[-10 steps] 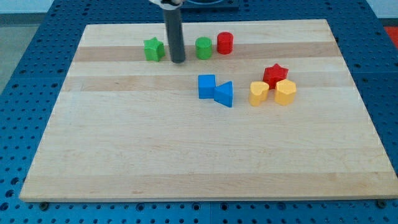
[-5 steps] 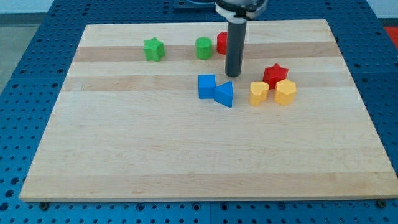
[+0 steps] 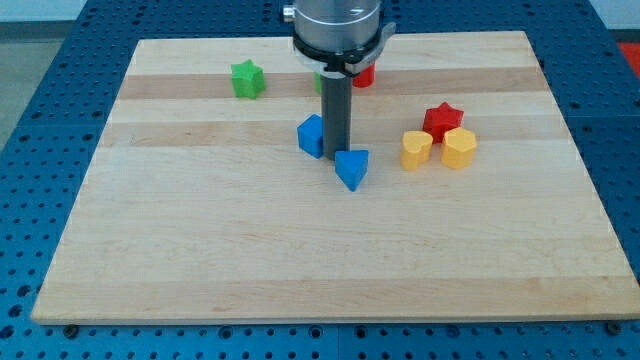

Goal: Separate the blue cube from the blue triangle

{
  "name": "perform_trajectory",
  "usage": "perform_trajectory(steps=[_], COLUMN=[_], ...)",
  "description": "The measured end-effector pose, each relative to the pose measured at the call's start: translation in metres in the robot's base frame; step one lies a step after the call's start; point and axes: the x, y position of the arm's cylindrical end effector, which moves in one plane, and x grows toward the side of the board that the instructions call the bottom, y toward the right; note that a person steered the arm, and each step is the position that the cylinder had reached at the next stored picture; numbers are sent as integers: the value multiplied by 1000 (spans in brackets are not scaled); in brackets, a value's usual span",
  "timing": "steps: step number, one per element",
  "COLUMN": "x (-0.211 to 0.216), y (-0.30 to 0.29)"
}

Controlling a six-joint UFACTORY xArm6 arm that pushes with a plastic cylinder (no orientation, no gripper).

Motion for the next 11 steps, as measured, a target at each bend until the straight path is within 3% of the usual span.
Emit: perform_trajectory(steps=[7, 11], x=[0, -29], y=[0, 44])
